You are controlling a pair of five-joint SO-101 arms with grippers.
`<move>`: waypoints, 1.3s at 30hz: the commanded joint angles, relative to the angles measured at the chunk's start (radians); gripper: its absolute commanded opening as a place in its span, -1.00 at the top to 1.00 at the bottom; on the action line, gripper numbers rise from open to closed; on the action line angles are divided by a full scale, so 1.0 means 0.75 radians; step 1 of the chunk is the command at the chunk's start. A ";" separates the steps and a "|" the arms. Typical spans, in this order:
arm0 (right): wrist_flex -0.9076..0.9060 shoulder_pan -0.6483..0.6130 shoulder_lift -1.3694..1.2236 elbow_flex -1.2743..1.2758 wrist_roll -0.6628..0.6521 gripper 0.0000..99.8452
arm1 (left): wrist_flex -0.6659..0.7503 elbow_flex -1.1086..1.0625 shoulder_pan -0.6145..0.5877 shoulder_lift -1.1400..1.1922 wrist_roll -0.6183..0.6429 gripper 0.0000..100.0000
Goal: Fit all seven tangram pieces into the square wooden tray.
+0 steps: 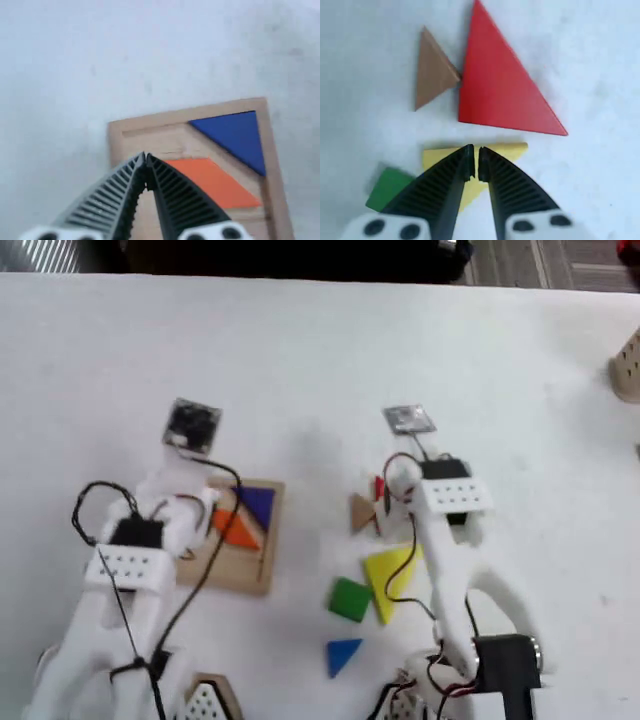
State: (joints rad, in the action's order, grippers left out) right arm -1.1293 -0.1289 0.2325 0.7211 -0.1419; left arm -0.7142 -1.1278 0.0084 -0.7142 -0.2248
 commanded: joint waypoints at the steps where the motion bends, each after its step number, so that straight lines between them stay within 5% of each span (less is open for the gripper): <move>1: 0.042 0.081 0.058 0.023 -0.063 0.96 | -0.098 0.016 0.187 -0.089 -0.029 0.95; 18: 0.134 0.036 0.056 0.059 -0.072 0.96 | -0.133 0.182 0.449 0.349 0.033 0.95; 39: 0.134 0.038 0.056 0.059 -0.074 0.96 | -0.237 0.137 0.343 0.373 0.025 0.95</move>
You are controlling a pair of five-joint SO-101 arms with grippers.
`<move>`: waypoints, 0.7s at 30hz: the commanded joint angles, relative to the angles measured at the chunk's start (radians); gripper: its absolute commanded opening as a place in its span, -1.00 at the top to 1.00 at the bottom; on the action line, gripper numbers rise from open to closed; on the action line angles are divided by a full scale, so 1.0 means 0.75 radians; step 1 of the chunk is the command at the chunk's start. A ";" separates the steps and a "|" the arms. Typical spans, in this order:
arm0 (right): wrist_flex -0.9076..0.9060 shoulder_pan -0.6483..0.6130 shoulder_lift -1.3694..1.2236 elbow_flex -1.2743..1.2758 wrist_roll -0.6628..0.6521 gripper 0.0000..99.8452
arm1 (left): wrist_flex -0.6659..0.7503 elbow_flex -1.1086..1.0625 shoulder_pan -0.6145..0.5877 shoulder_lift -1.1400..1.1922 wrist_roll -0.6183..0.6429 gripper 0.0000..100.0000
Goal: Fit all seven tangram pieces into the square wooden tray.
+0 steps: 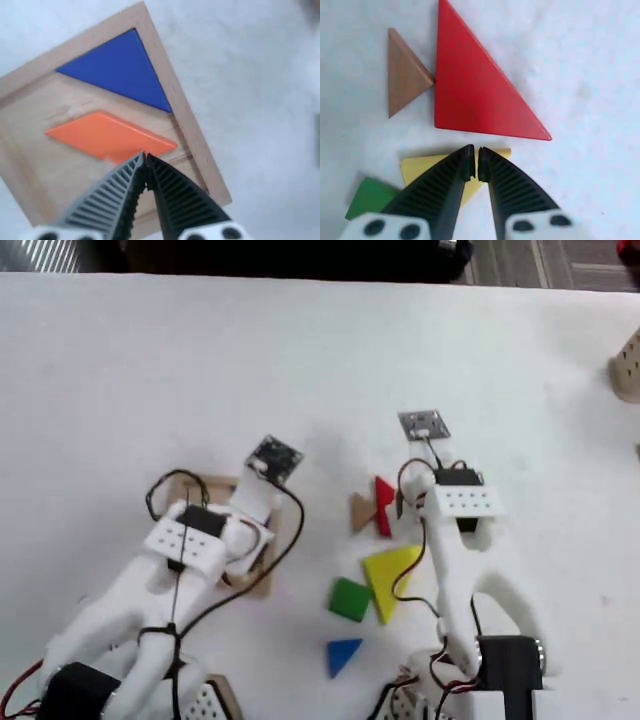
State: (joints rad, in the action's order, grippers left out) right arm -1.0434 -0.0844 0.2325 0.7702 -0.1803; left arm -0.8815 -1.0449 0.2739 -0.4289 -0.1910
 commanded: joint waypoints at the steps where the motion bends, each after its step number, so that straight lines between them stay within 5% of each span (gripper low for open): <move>1: 0.019 -0.021 0.056 -0.006 -0.023 0.96 | -0.012 0.033 -0.007 -0.009 -0.020 0.95; 9: 0.019 -0.024 0.056 -0.006 -0.023 0.96 | 0.174 0.092 0.054 0.003 0.266 0.95; 21: 0.038 -0.024 0.056 -0.006 -0.025 0.96 | 0.209 0.031 0.050 0.040 0.272 0.95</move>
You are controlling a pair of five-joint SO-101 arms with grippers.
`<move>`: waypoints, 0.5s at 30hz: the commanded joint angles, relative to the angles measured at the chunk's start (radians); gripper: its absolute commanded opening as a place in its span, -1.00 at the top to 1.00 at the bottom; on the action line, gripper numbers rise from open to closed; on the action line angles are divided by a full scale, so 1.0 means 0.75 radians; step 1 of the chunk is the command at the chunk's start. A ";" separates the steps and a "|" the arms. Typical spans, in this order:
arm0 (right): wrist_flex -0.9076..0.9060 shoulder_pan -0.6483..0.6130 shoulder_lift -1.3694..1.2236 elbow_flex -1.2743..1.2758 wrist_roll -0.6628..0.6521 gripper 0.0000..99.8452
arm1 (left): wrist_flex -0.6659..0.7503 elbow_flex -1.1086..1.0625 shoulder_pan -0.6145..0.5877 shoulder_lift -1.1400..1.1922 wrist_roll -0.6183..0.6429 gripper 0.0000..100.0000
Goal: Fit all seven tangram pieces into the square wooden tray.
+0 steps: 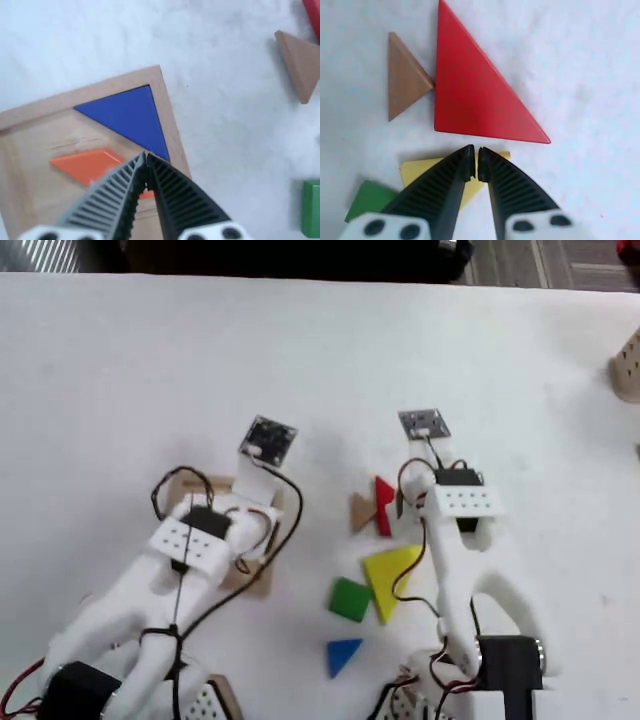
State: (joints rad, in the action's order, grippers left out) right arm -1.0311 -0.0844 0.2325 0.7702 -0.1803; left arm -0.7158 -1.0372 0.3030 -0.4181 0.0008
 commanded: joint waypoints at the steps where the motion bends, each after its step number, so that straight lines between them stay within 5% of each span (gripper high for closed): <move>1: 0.021 -0.024 0.056 -0.006 -0.025 0.96 | -0.029 0.043 0.009 0.048 0.016 0.95; 15: 0.021 -0.024 0.056 -0.006 -0.025 0.96 | -0.209 0.239 0.007 0.298 0.006 0.95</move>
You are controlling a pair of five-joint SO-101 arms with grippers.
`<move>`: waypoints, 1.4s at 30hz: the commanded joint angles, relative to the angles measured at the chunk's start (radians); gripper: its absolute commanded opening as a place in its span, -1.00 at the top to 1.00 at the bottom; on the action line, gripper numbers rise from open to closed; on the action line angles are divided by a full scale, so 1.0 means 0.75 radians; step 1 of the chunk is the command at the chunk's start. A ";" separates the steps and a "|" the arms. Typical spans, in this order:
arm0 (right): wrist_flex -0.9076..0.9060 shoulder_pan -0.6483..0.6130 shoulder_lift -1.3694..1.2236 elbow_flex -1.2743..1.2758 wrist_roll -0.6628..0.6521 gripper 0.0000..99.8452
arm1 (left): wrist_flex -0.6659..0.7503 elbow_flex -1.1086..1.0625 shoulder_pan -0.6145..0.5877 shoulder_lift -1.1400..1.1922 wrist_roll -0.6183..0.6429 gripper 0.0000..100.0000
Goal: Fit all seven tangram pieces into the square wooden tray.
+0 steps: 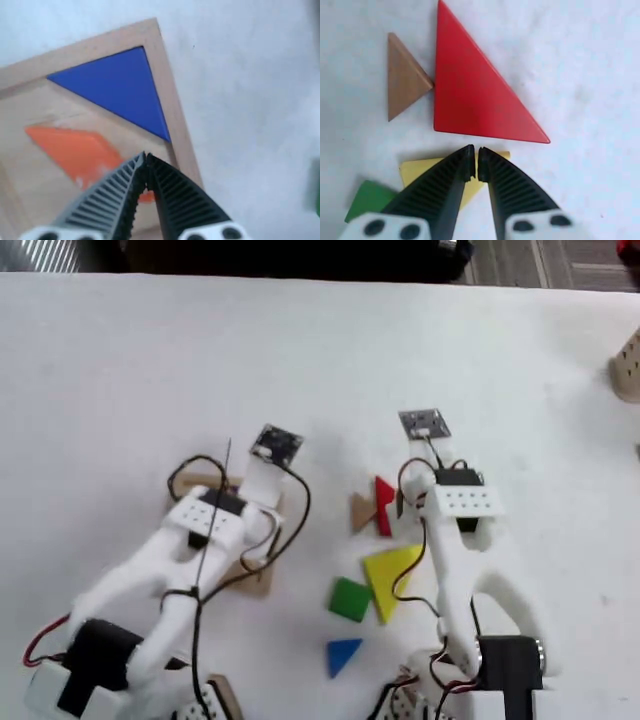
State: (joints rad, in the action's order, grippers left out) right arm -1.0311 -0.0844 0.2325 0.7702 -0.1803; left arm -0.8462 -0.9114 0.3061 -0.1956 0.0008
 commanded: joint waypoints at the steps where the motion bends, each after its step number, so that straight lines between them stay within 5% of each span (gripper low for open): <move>1: 0.021 -0.024 0.056 -0.006 -0.025 0.96 | -0.043 0.068 0.003 0.001 0.006 0.95; 16: 0.021 -0.021 0.056 -0.006 -0.025 0.96 | -0.082 0.074 -0.334 0.001 0.004 0.95; 24: 0.021 -0.017 0.056 -0.006 -0.025 0.96 | -0.117 0.108 -0.343 -0.003 0.002 0.95; 29: 0.021 -0.015 0.056 -0.006 -0.025 0.96 | -0.203 0.162 -0.359 -0.003 -0.180 0.95; 42: 0.021 -0.013 0.056 -0.006 -0.025 0.96 | -0.117 0.162 -0.476 -0.001 -0.119 0.95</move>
State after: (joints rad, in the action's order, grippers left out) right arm -1.0311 -0.0844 0.2325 0.7702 -0.1803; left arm -0.9567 -0.8454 -0.0422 -0.1910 -0.1005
